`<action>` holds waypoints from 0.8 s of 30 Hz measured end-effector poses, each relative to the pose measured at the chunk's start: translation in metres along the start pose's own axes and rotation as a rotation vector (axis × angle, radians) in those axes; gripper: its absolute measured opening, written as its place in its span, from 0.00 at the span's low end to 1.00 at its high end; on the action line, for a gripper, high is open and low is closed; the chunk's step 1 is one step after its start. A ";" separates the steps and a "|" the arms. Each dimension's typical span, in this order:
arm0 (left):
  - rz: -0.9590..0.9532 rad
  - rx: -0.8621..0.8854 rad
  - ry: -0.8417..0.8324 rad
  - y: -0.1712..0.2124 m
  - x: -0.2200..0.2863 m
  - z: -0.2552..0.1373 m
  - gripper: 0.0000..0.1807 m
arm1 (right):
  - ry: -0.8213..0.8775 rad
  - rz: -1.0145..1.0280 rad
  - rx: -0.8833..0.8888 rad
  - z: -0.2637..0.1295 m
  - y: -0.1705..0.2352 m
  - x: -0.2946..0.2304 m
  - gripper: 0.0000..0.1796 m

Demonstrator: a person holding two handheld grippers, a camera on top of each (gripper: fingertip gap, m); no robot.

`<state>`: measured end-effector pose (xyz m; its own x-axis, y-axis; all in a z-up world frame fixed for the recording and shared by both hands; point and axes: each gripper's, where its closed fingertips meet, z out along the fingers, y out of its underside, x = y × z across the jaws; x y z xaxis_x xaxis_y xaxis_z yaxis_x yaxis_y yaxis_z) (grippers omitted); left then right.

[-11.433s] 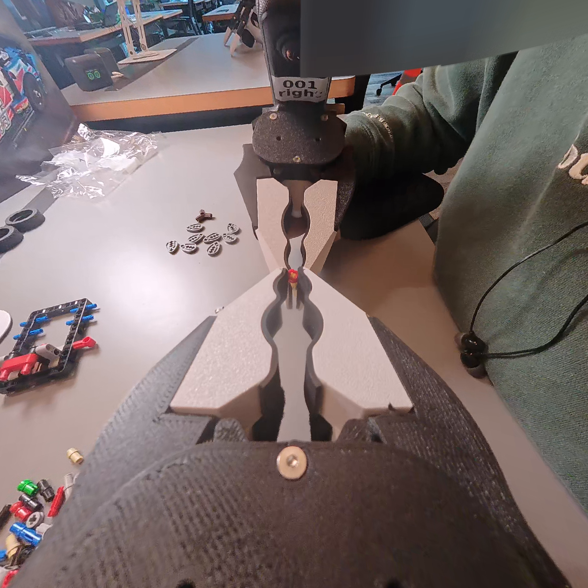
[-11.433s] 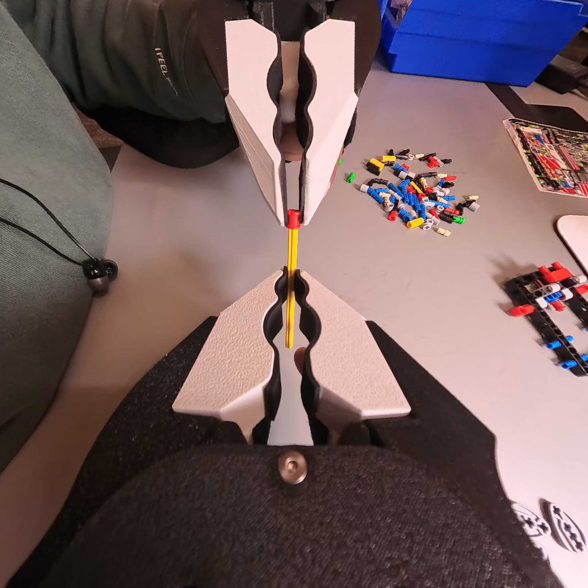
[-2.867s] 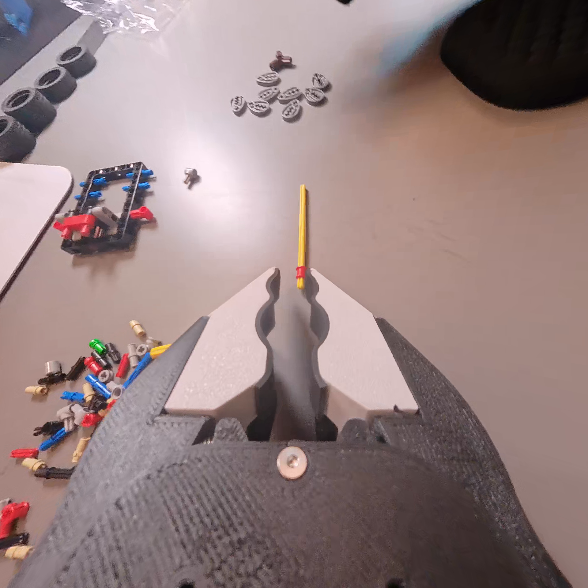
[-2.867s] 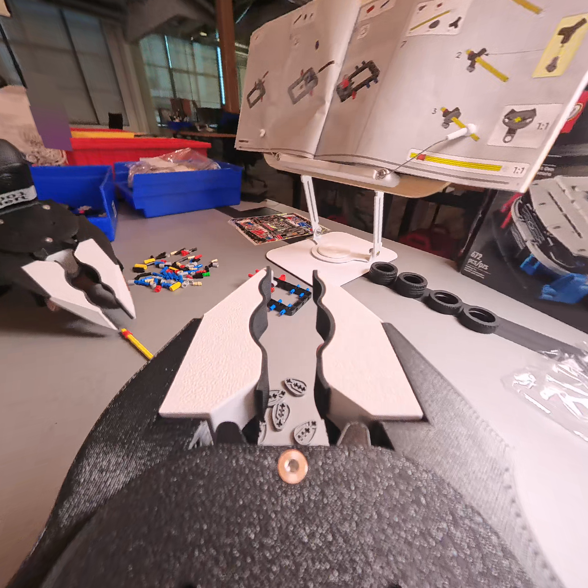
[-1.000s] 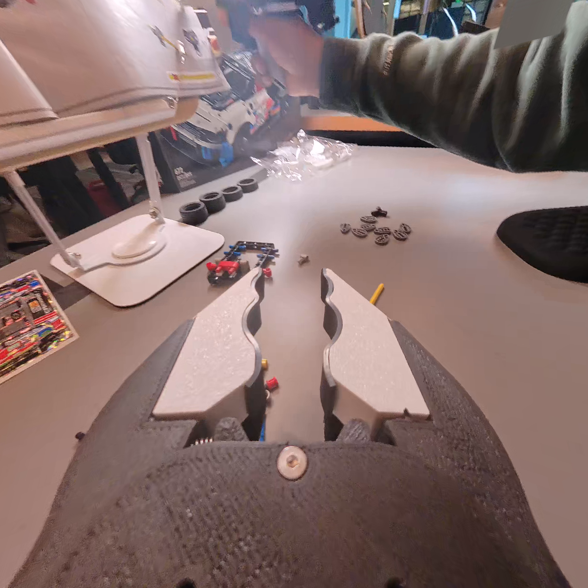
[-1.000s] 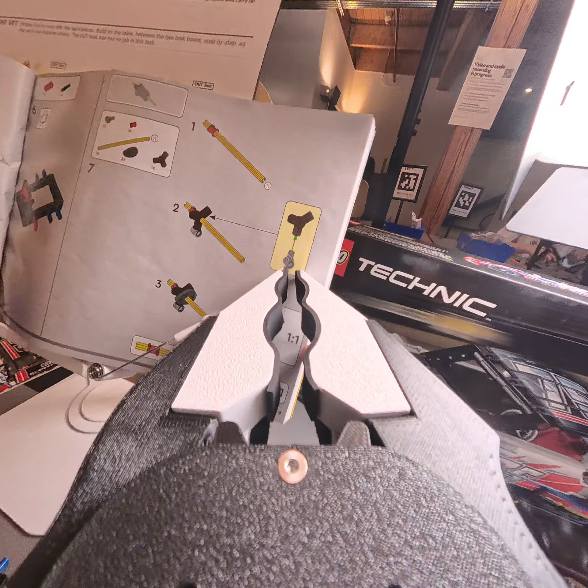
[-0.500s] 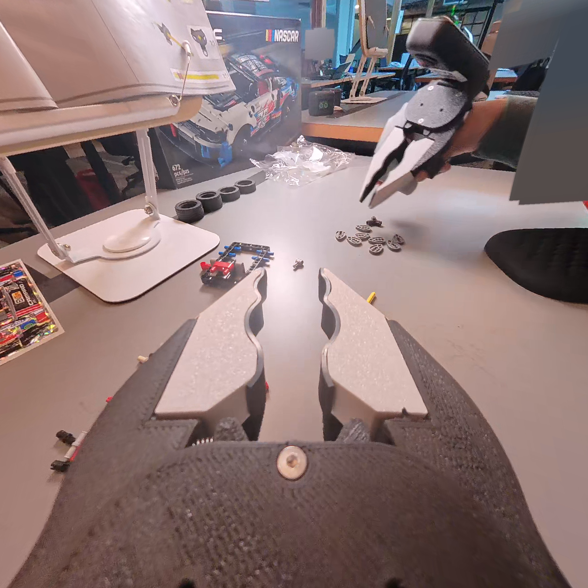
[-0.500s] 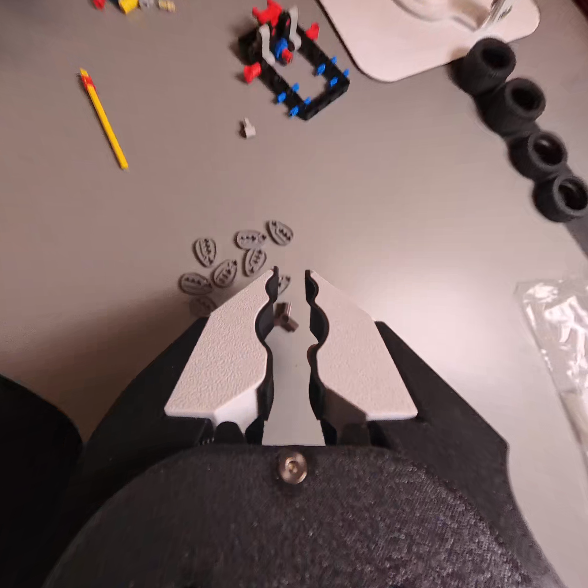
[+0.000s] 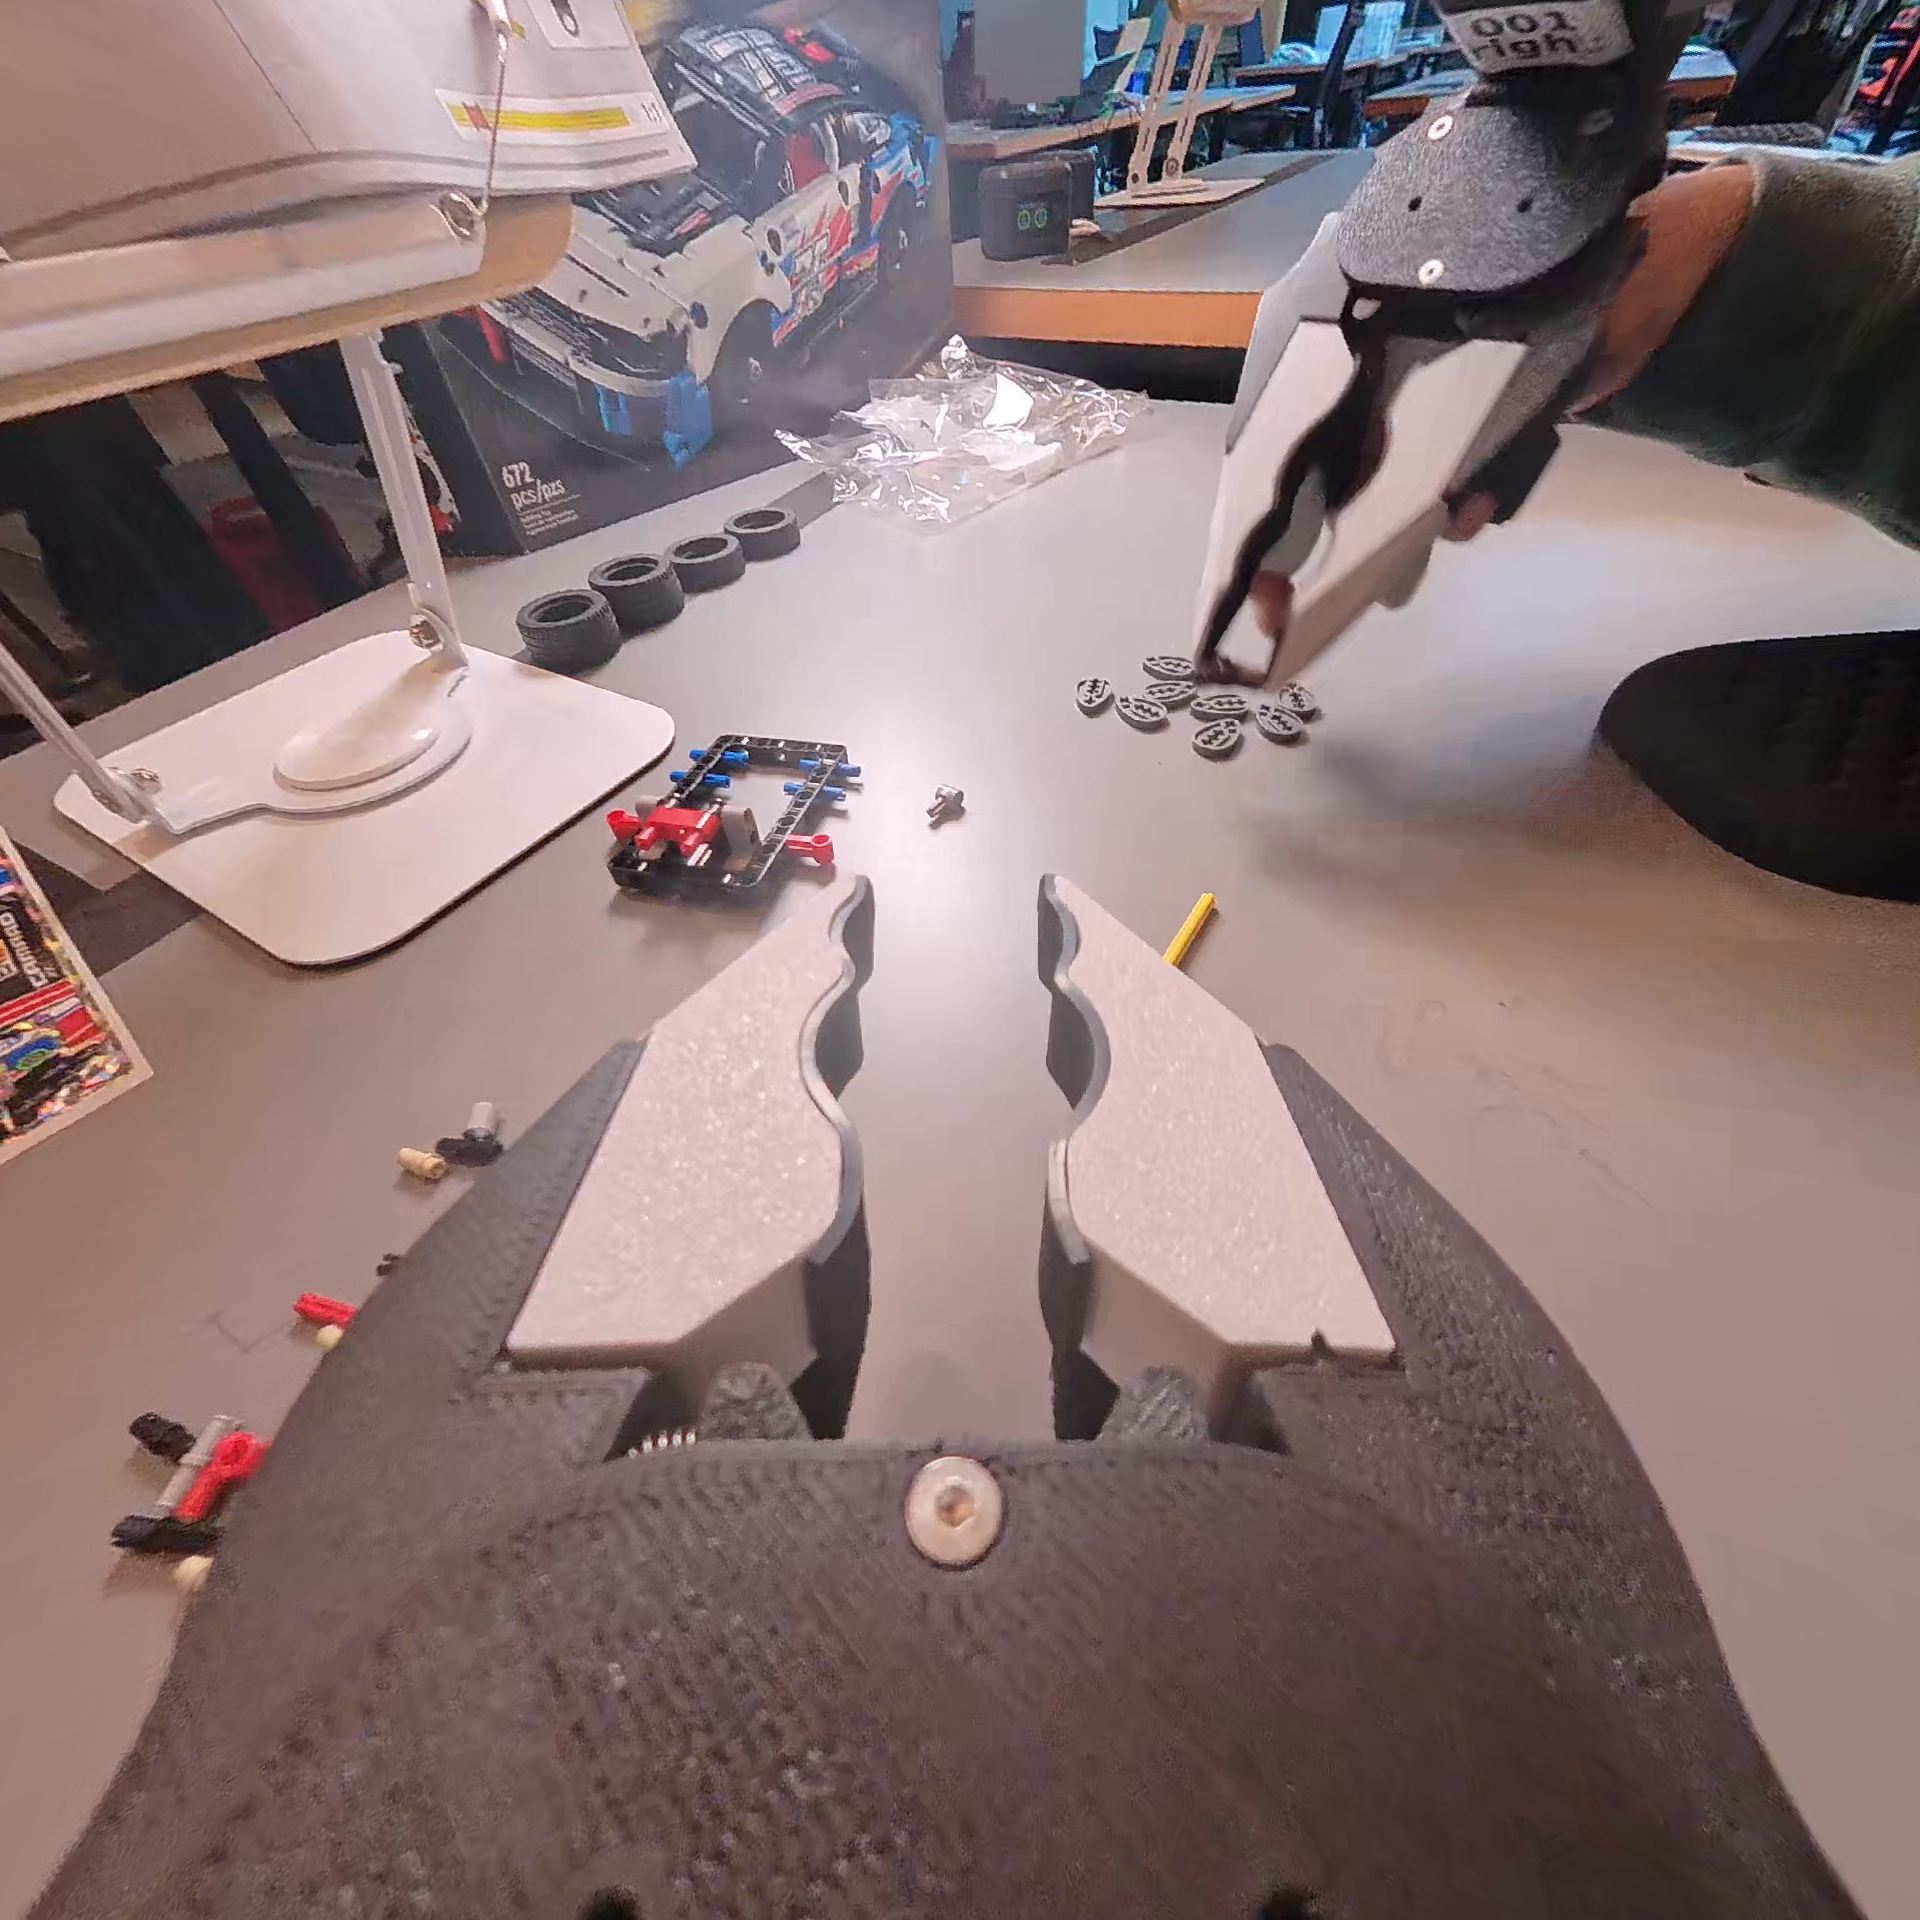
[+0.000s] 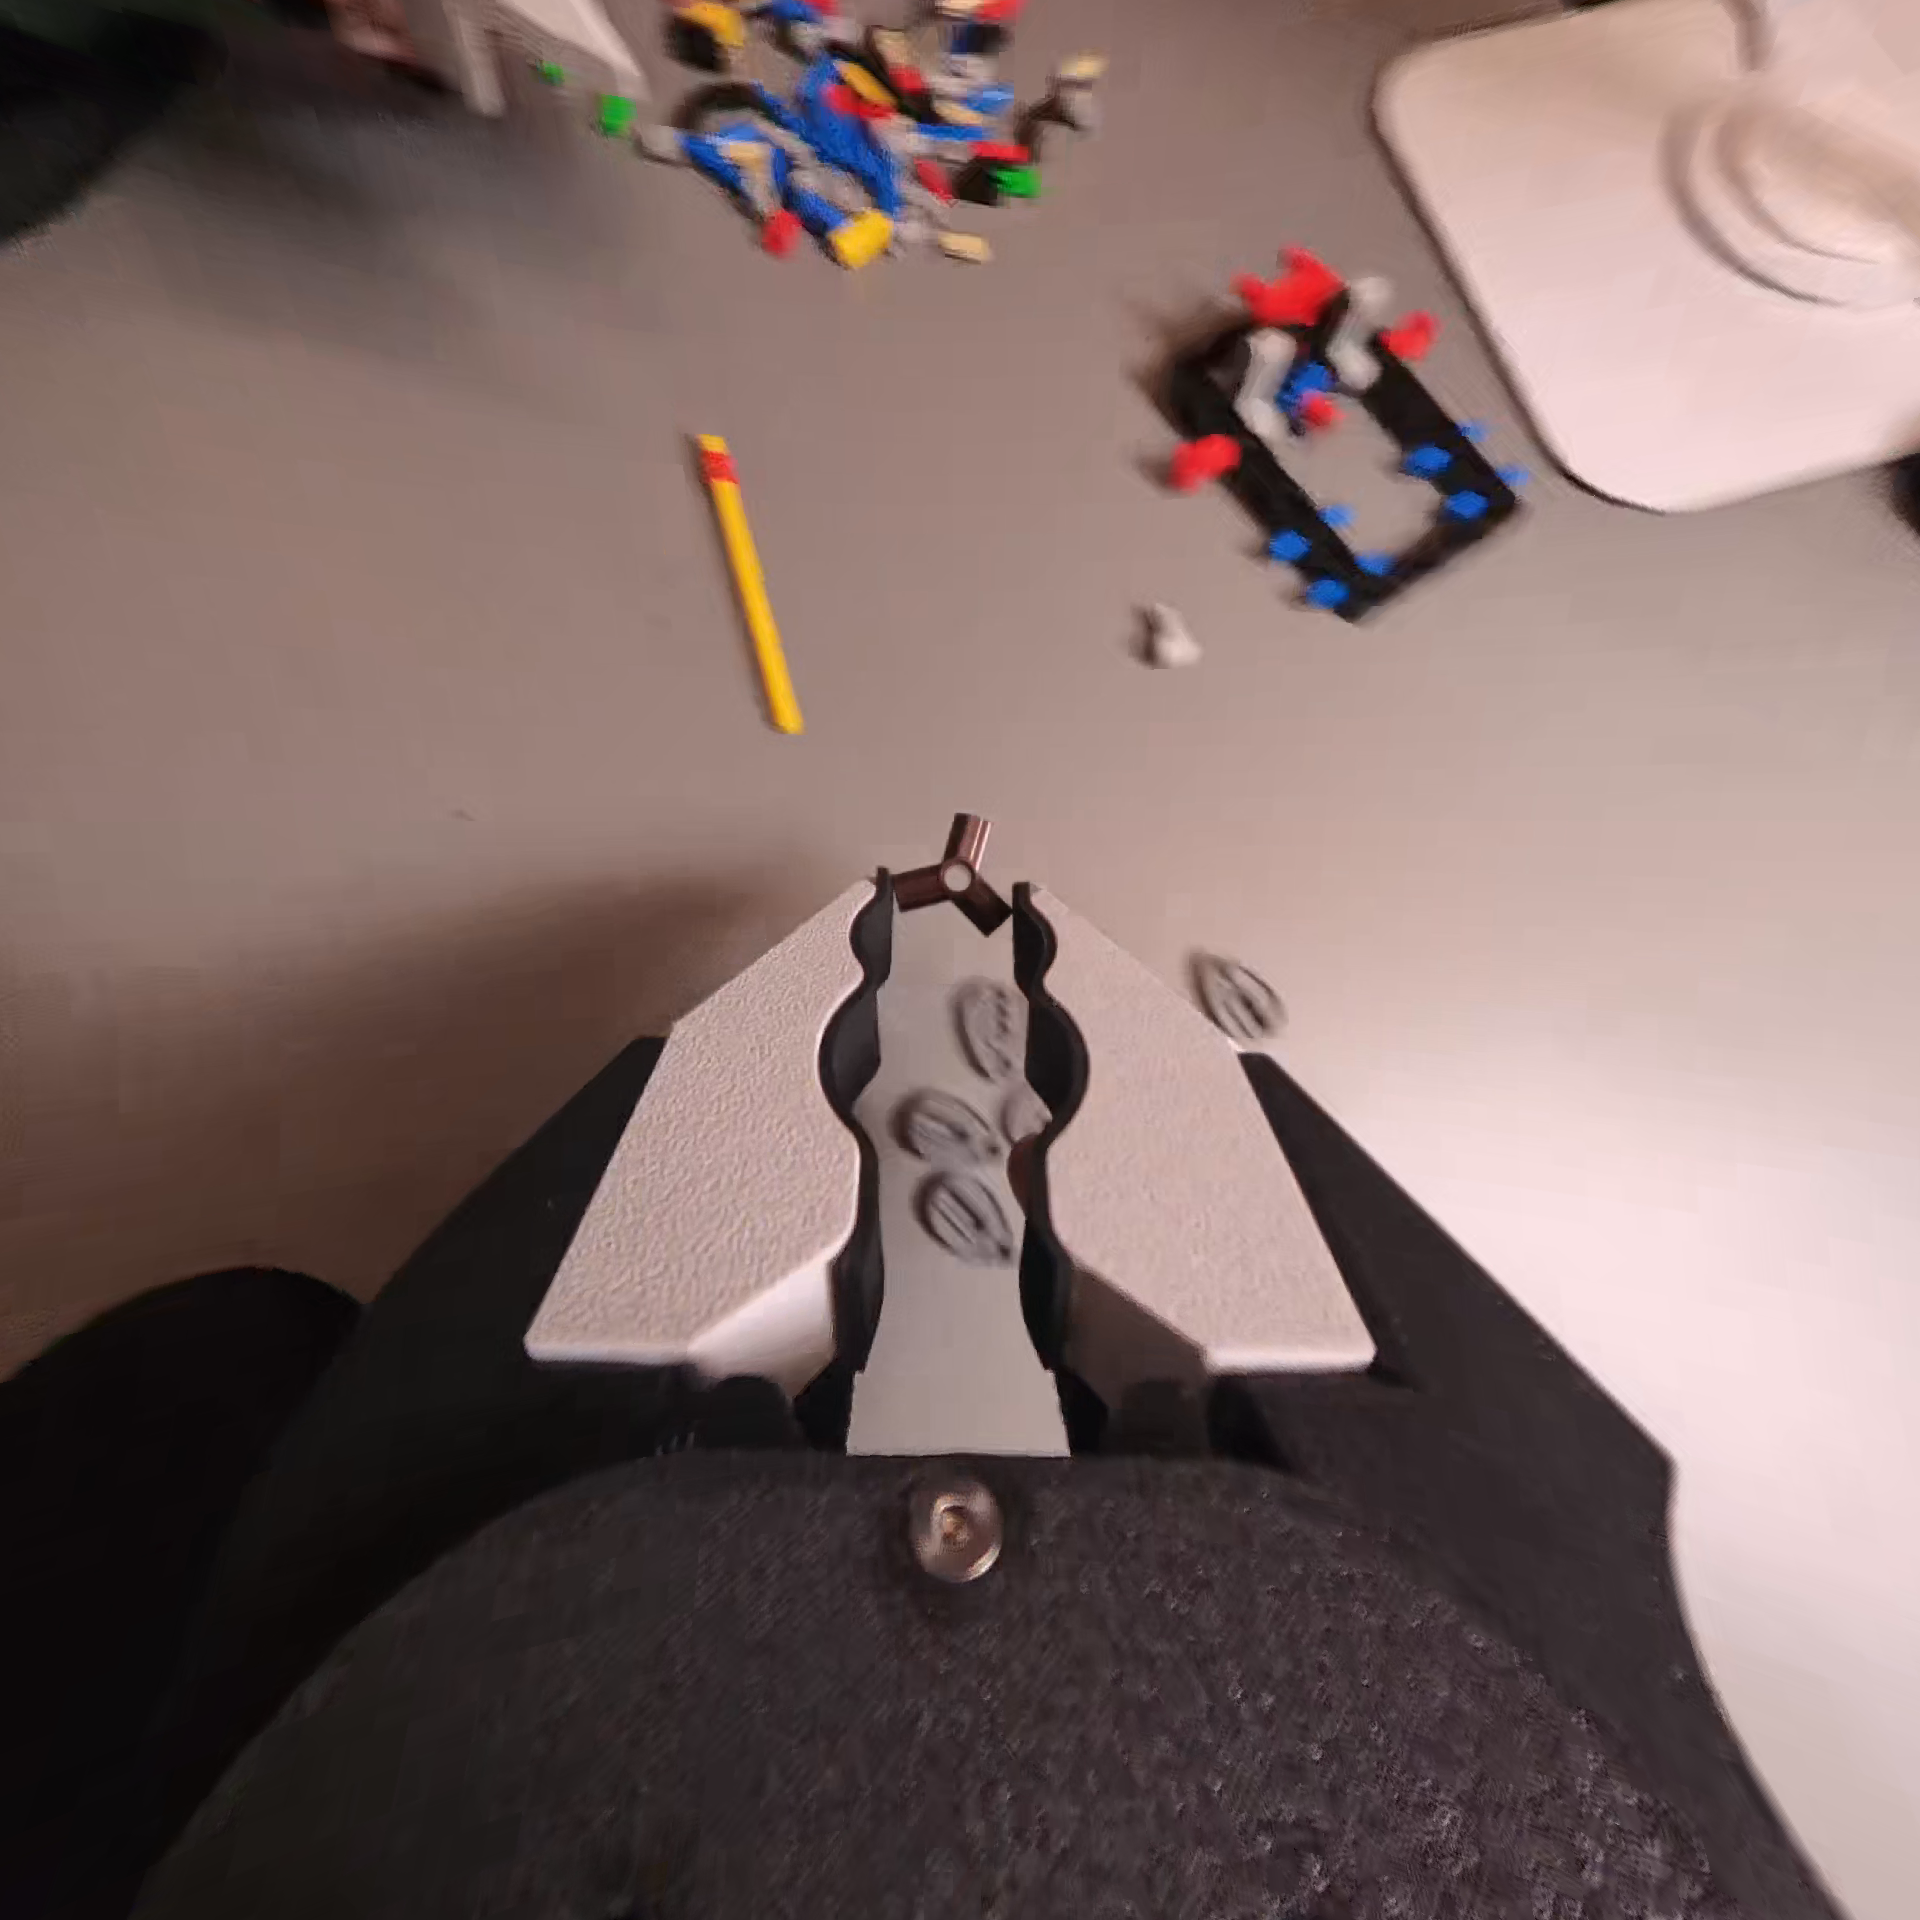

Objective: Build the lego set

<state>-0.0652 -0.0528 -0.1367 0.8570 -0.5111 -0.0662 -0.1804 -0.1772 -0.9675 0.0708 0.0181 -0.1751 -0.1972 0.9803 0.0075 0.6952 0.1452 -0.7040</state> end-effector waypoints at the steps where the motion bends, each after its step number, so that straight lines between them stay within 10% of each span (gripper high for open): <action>1: -0.003 -0.008 0.006 0.002 0.001 0.001 0.17 | -0.047 -0.042 -0.030 0.014 -0.005 -0.017 0.12; 12: 0.035 -0.043 0.047 0.007 0.012 0.003 0.17 | 0.031 -0.085 -0.104 0.063 -0.034 0.032 0.19; 19: 0.046 -0.048 0.044 0.008 0.012 0.002 0.17 | 0.040 -0.082 -0.153 0.085 -0.026 0.056 0.03; 24: 0.000 -0.034 0.099 0.005 0.020 0.002 0.16 | -0.080 -0.075 0.206 0.055 -0.084 0.005 0.03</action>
<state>-0.0478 -0.0620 -0.1433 0.8054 -0.5914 -0.0406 -0.1984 -0.2044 -0.9586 -0.0267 0.0037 -0.1545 -0.3031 0.9528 0.0150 0.5222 0.1793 -0.8338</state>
